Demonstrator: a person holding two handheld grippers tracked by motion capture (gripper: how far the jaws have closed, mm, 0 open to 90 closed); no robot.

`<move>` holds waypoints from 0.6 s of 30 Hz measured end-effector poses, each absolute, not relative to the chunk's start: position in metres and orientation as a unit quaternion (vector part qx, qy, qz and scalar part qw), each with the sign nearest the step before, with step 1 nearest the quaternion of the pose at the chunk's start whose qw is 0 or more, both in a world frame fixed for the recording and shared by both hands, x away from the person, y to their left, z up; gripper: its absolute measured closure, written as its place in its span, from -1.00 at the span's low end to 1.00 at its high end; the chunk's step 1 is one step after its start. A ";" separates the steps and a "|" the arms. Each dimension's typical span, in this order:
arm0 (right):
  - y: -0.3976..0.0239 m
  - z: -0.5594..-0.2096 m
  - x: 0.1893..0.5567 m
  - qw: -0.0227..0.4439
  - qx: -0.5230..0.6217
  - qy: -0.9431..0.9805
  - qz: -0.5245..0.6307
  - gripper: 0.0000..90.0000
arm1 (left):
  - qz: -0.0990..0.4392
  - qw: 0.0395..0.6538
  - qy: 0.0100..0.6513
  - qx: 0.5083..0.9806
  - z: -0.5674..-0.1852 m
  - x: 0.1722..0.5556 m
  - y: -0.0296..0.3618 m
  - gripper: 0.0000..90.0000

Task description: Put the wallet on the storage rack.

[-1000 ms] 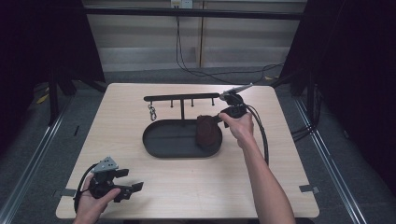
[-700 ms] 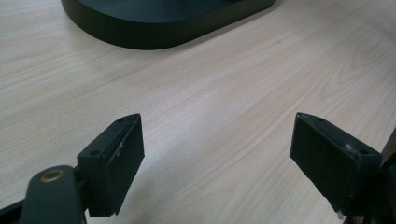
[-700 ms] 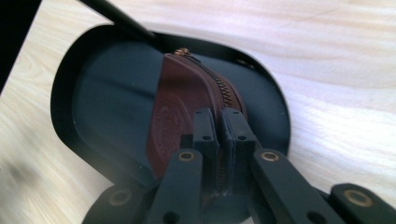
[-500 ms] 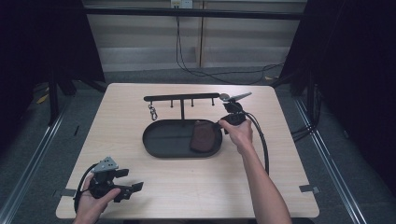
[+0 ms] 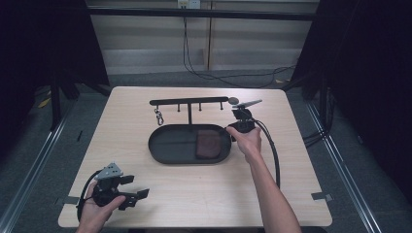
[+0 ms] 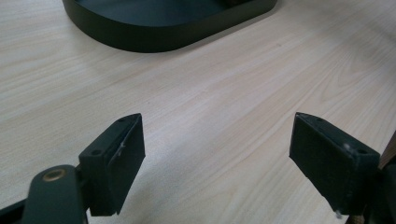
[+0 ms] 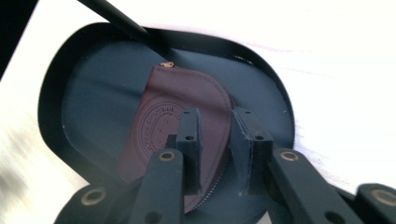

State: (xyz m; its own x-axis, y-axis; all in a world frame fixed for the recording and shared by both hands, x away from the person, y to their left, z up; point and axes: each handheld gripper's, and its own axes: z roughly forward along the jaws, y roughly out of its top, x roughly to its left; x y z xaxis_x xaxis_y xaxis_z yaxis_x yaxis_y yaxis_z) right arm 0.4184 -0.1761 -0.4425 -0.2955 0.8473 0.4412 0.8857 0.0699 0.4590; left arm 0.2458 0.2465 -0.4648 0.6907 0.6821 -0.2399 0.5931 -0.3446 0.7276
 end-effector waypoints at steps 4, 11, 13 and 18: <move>-0.182 -0.439 0.413 0.015 -0.589 -0.723 -0.361 0.21 | 0.051 0.420 0.393 0.816 -0.465 0.247 0.247 -0.60; -0.181 -0.433 0.409 0.003 -0.573 -0.730 -0.373 -0.39 | 0.049 0.420 0.392 0.817 -0.465 0.248 0.245 -0.63; -0.181 -0.433 0.408 0.001 -0.572 -0.731 -0.372 -0.46 | 0.050 0.418 0.392 0.818 -0.465 0.248 0.246 -0.62; -0.183 -0.430 0.404 -0.013 -0.557 -0.747 -0.362 -0.49 | 0.059 0.416 0.399 0.815 -0.465 0.248 0.246 -0.59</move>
